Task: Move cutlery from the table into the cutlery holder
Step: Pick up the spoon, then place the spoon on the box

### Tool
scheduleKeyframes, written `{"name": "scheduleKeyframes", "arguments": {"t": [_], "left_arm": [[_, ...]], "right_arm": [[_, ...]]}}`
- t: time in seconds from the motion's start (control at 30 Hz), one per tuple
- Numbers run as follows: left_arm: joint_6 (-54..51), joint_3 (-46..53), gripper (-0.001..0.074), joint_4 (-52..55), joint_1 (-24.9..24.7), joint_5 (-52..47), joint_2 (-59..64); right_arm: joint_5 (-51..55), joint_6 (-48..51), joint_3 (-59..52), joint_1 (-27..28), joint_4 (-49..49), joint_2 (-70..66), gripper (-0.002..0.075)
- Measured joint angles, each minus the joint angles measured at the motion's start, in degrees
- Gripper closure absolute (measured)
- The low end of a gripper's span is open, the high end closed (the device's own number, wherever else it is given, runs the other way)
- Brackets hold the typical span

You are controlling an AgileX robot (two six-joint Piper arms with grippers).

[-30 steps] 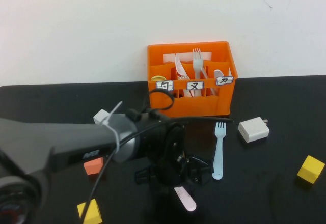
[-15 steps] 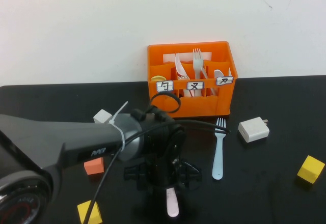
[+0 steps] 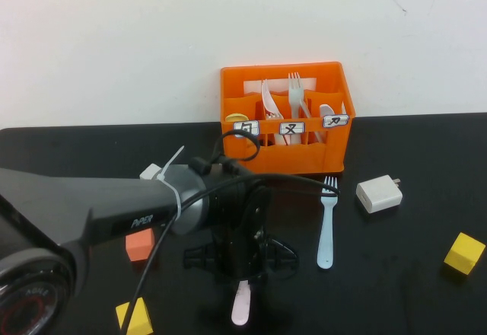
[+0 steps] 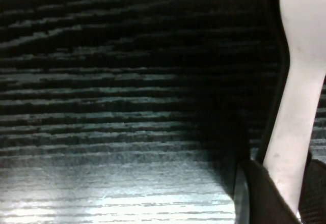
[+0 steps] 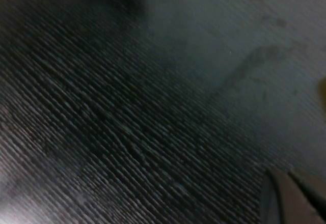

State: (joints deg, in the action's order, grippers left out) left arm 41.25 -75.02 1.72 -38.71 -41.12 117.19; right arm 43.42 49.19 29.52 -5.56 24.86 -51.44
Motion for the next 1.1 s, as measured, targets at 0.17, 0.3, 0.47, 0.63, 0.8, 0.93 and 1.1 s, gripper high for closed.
{"name": "scheduleKeyframes", "arguments": {"t": [0.17,0.3,0.47,0.63,0.8,0.93,1.1], "left_arm": [[-0.5,-0.3,0.0589,-0.4,0.0,-0.5,0.1],[-0.5,-0.3,0.0590,-0.7,0.0,-0.6,-0.2],[-0.5,0.1,0.0590,-0.9,-0.2,-2.1,-2.7],[-0.5,0.1,0.0590,-1.7,-0.7,-3.3,-6.5],[-0.5,0.1,0.0590,-1.3,-1.8,-4.7,-9.8],[-0.5,0.1,0.0590,-0.2,-4.1,-4.8,-12.7],[-1.6,0.1,0.0591,0.5,-5.8,-4.1,-16.6]], "right_arm": [[0.0,0.0,0.0,0.0,0.1,0.0,0.0728],[0.0,0.0,0.0,0.0,0.1,0.0,0.0728],[0.0,0.0,0.0,0.0,0.5,0.0,0.0728],[0.0,0.0,0.0,0.0,0.8,0.0,0.0728],[0.0,0.0,0.0,0.0,0.9,0.0,0.0728],[-0.1,0.0,0.0,0.0,0.9,0.0,0.0728],[-0.2,0.0,0.0,0.0,1.0,0.0,0.0728]]}}
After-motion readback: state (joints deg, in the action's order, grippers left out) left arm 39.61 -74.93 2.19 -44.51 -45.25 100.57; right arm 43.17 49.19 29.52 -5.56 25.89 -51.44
